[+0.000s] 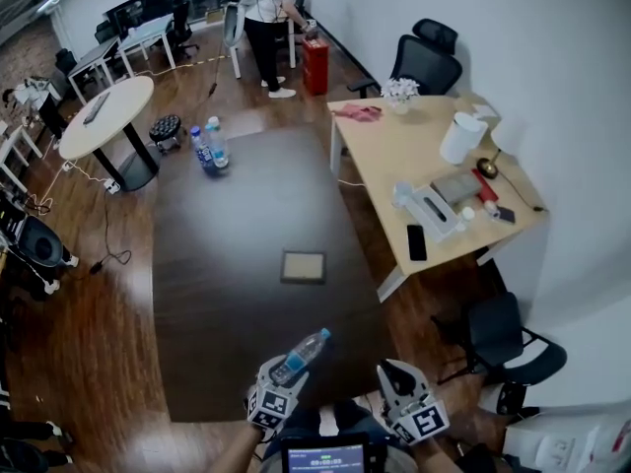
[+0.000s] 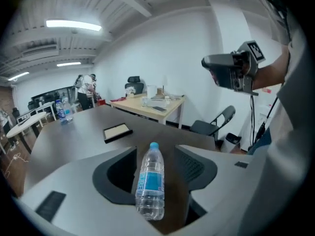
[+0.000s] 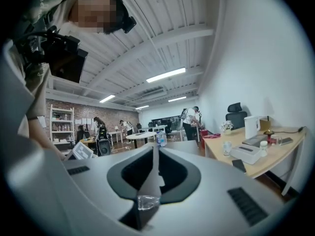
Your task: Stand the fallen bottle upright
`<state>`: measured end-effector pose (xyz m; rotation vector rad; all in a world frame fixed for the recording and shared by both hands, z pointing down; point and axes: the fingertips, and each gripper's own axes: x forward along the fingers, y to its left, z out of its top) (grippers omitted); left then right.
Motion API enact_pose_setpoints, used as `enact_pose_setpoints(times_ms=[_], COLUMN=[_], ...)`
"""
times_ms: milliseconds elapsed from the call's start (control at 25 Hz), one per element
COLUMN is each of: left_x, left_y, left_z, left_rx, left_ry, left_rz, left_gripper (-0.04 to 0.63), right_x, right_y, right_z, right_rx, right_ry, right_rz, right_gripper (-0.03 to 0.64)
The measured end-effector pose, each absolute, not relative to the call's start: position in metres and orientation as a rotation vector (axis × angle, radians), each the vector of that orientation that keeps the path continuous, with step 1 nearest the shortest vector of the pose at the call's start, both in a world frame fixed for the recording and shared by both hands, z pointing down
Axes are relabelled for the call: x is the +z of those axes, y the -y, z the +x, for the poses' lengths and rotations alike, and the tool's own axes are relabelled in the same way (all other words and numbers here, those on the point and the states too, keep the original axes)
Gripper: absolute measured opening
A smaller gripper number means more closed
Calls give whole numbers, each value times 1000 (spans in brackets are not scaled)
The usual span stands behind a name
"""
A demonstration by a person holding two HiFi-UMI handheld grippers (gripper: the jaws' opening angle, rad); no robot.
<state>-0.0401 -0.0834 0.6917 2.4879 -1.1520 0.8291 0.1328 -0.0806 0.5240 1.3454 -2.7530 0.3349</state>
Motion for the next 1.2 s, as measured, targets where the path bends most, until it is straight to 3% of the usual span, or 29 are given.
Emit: enact_pose_setpoints(times_ms=[40, 120, 160, 560, 1200], left_x=[701, 719, 729, 799, 826], left_y=[84, 86, 88, 108, 119], left_z=[-36, -30, -28, -18, -7], left_rx=[884, 991, 1034, 1221, 1251], left_ry=[1113, 1046, 1019, 862, 830], left_rz=[2488, 2478, 2466, 2382, 2377], left_gripper=[258, 260, 307, 308, 308], right_x=[525, 525, 525, 539, 558], right_y=[82, 87, 89, 105, 107], right_z=[135, 140, 143, 163, 170], right_rx=[337, 338, 338, 390, 412], right_ry=[2749, 2744, 2742, 2688, 2658], right_rz=[1352, 1368, 1378, 1437, 1433], right_gripper=[61, 61, 61, 58, 58])
